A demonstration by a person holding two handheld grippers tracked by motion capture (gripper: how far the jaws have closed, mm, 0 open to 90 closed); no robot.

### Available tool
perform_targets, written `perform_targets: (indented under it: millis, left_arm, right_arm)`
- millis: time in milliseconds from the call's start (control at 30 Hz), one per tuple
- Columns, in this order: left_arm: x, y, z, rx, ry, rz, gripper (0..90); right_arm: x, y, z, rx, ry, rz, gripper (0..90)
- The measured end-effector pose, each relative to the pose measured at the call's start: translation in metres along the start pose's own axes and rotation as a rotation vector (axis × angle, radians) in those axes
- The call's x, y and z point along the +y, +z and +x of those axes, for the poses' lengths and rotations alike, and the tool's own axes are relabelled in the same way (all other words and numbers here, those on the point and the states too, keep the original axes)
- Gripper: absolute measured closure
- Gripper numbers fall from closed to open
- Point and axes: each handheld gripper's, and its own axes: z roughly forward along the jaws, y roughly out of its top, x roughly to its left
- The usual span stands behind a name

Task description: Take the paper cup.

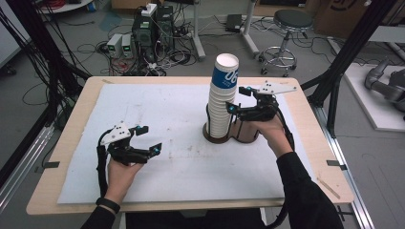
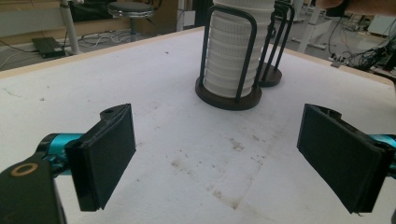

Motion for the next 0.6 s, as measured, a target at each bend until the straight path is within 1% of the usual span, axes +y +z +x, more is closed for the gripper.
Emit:
perform_targets:
  millis: [67, 133, 300, 500, 600]
  left_arm:
    - [0.0, 0.0, 0.0, -0.005, -0.002, 0.002, 11.5]
    - [0.0, 0.0, 0.0, -0.007, -0.002, 0.003, 11.5]
    - [-0.001, 0.001, 0.0, -0.008, 0.0, 0.006, 11.5]
    - [-0.001, 0.002, -0.001, -0.013, -0.003, 0.006, 11.5]
    - [-0.001, 0.003, -0.001, -0.012, 0.002, 0.01, 11.5]
  right_arm:
    - [0.003, 0.005, 0.0, 0.017, 0.005, 0.013, 15.1]
    - [0.006, 0.008, 0.0, 0.017, -0.007, 0.008, 15.1]
    - [0.008, 0.017, 0.0, 0.02, -0.004, 0.03, 15.1]
    - [0.009, 0.02, -0.002, 0.025, 0.004, 0.027, 14.9]
    - [0.009, 0.021, -0.003, 0.031, 0.003, 0.029, 14.6]
